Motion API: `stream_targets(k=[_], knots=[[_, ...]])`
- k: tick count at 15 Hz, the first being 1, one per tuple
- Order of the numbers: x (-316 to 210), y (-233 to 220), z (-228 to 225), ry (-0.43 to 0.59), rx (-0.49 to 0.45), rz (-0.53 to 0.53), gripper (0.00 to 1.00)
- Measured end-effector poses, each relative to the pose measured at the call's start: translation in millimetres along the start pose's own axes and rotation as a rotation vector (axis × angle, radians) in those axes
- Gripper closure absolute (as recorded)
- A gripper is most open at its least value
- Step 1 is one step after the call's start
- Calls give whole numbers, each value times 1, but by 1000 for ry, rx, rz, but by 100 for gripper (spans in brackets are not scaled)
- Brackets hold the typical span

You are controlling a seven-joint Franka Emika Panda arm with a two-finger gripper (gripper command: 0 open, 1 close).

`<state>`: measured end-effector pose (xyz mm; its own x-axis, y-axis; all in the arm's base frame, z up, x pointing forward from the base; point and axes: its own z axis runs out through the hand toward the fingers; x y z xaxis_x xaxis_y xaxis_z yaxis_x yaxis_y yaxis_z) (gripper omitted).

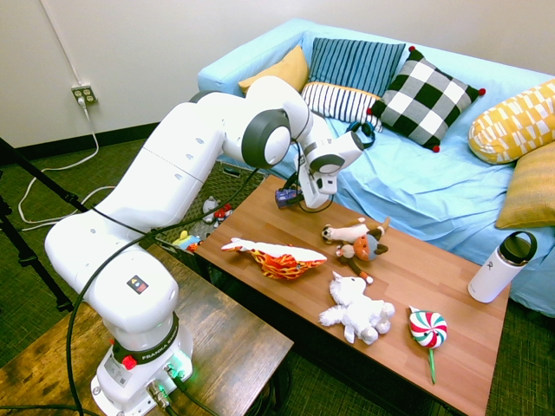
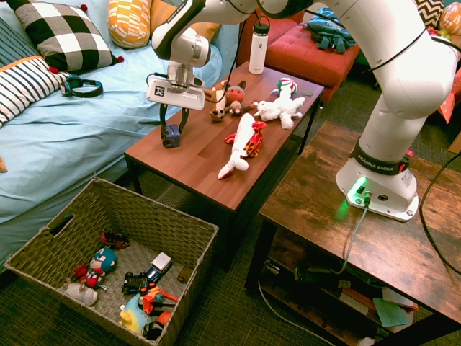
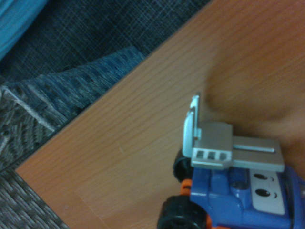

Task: Put the toy car in the basket

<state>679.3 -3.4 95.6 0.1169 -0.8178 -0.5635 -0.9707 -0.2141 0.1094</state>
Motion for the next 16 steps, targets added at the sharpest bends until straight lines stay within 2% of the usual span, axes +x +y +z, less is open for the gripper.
stream_targets(k=[3, 5, 9, 13, 15, 16], knots=[[-15, -2, -9, 66, 1, -35, 100], [-46, 2, -15, 117, 18, -84, 100], [-173, 21, -13, 231, 8, -204, 100], [-314, 31, 35, 367, -72, -298, 100], [-347, 15, 68, 393, -118, -338, 100], [-346, 6, 86, 395, -148, -351, 100]])
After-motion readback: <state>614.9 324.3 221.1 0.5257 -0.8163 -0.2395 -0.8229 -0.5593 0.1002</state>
